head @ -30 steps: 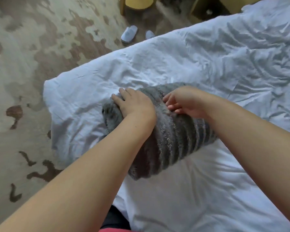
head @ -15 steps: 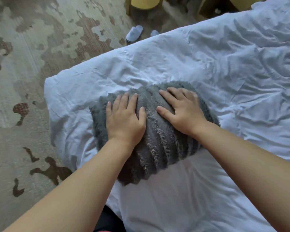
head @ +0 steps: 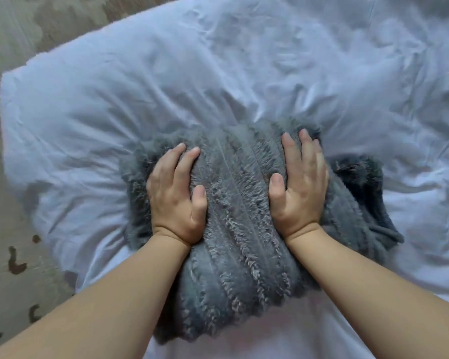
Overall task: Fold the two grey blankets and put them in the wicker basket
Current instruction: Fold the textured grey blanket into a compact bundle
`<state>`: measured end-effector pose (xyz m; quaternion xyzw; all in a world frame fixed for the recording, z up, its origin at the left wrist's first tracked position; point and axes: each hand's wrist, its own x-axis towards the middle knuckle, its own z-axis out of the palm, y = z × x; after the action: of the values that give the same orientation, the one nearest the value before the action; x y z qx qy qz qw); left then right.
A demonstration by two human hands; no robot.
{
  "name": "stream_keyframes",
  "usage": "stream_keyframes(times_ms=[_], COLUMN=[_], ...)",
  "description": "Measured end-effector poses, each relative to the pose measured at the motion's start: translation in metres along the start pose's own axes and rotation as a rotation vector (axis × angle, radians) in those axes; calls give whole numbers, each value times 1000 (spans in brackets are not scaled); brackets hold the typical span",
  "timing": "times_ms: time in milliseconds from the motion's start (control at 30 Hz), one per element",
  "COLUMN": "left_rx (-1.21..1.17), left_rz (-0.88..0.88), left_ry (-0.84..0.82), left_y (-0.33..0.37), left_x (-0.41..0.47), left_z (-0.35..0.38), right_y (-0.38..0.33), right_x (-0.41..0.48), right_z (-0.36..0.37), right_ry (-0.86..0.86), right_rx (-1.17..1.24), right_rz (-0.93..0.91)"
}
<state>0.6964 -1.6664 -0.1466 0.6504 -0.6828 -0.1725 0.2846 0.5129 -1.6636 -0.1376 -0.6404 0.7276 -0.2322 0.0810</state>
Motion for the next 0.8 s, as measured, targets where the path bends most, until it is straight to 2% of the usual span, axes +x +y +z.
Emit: stream_keyframes(times_ms=[200, 467, 800], left_rx=[-35, -20, 3], left_rz=[79, 44, 104], left_ry=[23, 0, 40], left_y=[-46, -28, -37], left_x=[13, 21, 17], left_z=[86, 63, 77], right_y=[56, 40, 52], right_x=[13, 24, 22], right_z=[89, 66, 78], right_ry=[27, 13, 55], right_rx=[-32, 17, 25], right_rz=[-41, -12, -16])
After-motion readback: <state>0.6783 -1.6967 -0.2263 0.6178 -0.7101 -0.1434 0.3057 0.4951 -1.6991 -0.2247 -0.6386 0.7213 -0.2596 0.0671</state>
